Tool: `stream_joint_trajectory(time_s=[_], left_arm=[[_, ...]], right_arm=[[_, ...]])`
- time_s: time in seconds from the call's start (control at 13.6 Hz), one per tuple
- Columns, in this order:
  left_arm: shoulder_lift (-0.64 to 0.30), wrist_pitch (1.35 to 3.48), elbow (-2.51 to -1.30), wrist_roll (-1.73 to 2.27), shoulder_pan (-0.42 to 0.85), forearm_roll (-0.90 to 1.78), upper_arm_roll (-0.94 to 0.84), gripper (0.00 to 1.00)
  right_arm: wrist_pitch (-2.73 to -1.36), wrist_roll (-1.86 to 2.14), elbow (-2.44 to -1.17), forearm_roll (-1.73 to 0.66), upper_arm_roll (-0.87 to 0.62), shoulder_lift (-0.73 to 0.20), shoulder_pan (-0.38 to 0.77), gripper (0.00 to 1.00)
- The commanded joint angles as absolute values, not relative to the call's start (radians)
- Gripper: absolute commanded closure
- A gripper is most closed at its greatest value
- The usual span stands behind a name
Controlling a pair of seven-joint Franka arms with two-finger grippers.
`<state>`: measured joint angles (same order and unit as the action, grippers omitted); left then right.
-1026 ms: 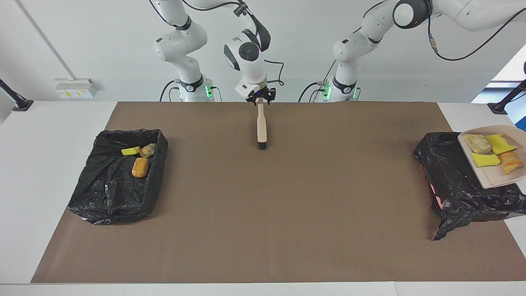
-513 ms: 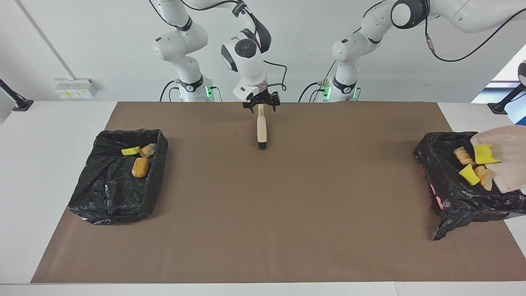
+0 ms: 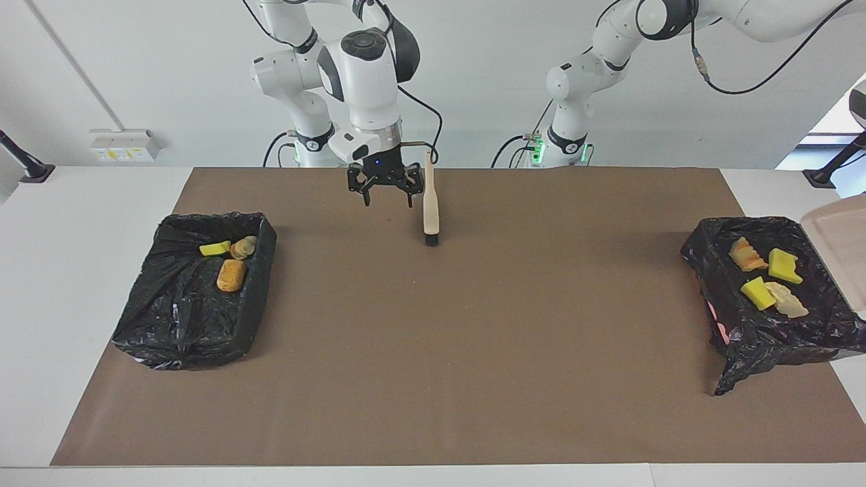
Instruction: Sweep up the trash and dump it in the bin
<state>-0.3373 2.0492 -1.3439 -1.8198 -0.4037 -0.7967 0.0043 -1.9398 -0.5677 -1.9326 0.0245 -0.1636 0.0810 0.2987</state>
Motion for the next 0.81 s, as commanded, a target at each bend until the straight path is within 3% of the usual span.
stream_joint_trajectory(time_s=[0.0,0.37,0.73], left_arm=[[-0.311,2.031,-1.374,-1.818,-0.387,-0.669,0.003,1.00],[-0.321,1.930,-1.384,-1.746,-0.299,-0.404,0.002,1.00],[-0.322,1.838,-1.456,-1.335,-0.169,-0.276,0.002,1.00]], right_arm=[[-1.791,-0.511,-1.780,0.044,-0.176,0.057,0.226,0.00],[-1.606,-0.431,-1.646,0.045,-0.152,0.069,0.150,0.00],[-1.496,-0.206,-1.577,0.043,0.030,0.095,0.127,0.00]])
